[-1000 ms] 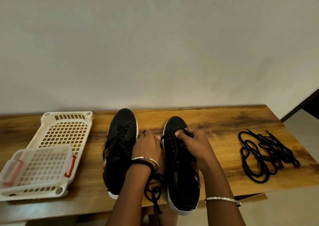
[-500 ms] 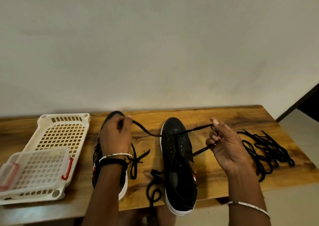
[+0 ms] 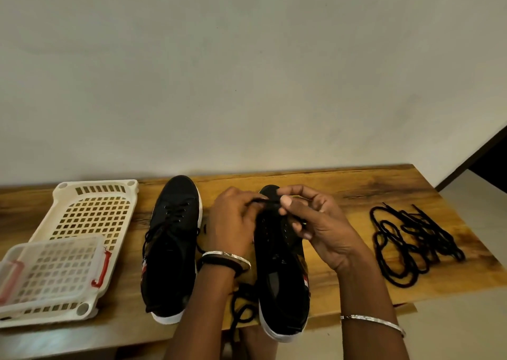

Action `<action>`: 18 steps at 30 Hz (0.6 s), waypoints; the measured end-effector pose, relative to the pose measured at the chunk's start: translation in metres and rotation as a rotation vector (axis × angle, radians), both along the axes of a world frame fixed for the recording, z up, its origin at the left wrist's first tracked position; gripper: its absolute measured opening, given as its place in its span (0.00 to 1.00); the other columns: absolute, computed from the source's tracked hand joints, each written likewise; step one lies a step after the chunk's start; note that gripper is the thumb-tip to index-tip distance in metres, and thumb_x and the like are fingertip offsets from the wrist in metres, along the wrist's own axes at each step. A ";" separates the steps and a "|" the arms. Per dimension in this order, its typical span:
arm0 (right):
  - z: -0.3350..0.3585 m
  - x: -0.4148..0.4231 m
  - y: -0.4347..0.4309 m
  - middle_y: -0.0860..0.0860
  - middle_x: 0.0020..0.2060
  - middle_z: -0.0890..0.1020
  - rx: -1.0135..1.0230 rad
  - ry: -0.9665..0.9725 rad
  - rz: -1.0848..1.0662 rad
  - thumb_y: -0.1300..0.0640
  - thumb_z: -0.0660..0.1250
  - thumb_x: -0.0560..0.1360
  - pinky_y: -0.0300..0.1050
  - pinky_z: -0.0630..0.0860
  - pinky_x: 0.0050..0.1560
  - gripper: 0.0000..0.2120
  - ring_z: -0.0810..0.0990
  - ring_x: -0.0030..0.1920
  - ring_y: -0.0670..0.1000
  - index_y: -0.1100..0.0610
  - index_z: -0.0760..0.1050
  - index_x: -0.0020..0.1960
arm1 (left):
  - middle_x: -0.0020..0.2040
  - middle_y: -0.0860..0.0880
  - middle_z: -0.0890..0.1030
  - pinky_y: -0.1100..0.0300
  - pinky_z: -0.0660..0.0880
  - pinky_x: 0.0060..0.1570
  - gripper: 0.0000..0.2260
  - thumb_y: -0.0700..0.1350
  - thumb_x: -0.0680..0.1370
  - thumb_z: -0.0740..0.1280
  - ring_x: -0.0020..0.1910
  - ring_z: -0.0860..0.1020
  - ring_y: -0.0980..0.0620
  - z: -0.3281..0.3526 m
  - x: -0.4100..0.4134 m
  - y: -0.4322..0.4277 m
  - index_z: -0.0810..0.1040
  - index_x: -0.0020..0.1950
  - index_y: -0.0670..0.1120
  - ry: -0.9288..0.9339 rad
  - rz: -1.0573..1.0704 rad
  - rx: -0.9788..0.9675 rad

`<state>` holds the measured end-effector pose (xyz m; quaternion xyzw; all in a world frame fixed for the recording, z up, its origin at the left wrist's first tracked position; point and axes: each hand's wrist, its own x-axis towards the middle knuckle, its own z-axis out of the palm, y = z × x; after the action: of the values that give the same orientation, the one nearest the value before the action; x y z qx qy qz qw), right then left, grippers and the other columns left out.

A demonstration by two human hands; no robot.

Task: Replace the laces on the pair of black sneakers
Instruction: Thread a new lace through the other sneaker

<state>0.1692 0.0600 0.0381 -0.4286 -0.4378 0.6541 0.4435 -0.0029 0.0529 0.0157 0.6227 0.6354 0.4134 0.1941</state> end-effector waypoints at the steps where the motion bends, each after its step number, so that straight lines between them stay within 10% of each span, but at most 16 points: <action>1: 0.000 0.006 0.000 0.55 0.37 0.81 -0.016 0.027 -0.050 0.59 0.73 0.72 0.34 0.60 0.22 0.12 0.70 0.27 0.45 0.61 0.81 0.54 | 0.45 0.50 0.81 0.55 0.76 0.48 0.08 0.41 0.77 0.70 0.45 0.79 0.51 0.000 -0.004 0.001 0.86 0.51 0.52 -0.072 0.091 -0.016; 6: -0.002 0.040 0.001 0.52 0.40 0.81 -0.034 0.474 -0.315 0.60 0.67 0.74 0.31 0.66 0.25 0.07 0.70 0.29 0.42 0.59 0.79 0.51 | 0.36 0.51 0.82 0.63 0.71 0.34 0.06 0.43 0.78 0.70 0.35 0.77 0.54 -0.002 -0.019 -0.002 0.87 0.49 0.48 -0.202 0.374 -0.189; 11: -0.011 0.063 0.001 0.49 0.53 0.84 0.084 0.851 -0.406 0.57 0.61 0.81 0.31 0.70 0.31 0.13 0.76 0.38 0.40 0.55 0.79 0.62 | 0.29 0.46 0.78 0.64 0.67 0.19 0.08 0.36 0.80 0.63 0.20 0.73 0.55 -0.004 -0.021 0.002 0.82 0.48 0.40 -0.770 0.406 -0.419; 15: -0.009 0.054 0.003 0.50 0.59 0.83 0.073 0.562 -0.409 0.60 0.63 0.79 0.31 0.66 0.25 0.16 0.76 0.37 0.42 0.56 0.77 0.67 | 0.49 0.51 0.80 0.57 0.81 0.37 0.17 0.32 0.77 0.64 0.37 0.81 0.53 -0.001 -0.019 -0.001 0.77 0.61 0.49 -0.384 0.283 -0.336; 18: -0.002 0.028 0.003 0.54 0.57 0.85 0.034 0.161 -0.269 0.61 0.67 0.77 0.32 0.61 0.23 0.16 0.73 0.32 0.44 0.59 0.80 0.64 | 0.60 0.56 0.71 0.71 0.73 0.42 0.25 0.35 0.74 0.68 0.47 0.76 0.60 0.010 -0.012 -0.005 0.75 0.65 0.58 -0.109 0.104 -0.103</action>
<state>0.1968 0.0625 0.0357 -0.4220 -0.3503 0.6138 0.5679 -0.0149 0.0482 0.0258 0.5546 0.6759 0.4229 0.2382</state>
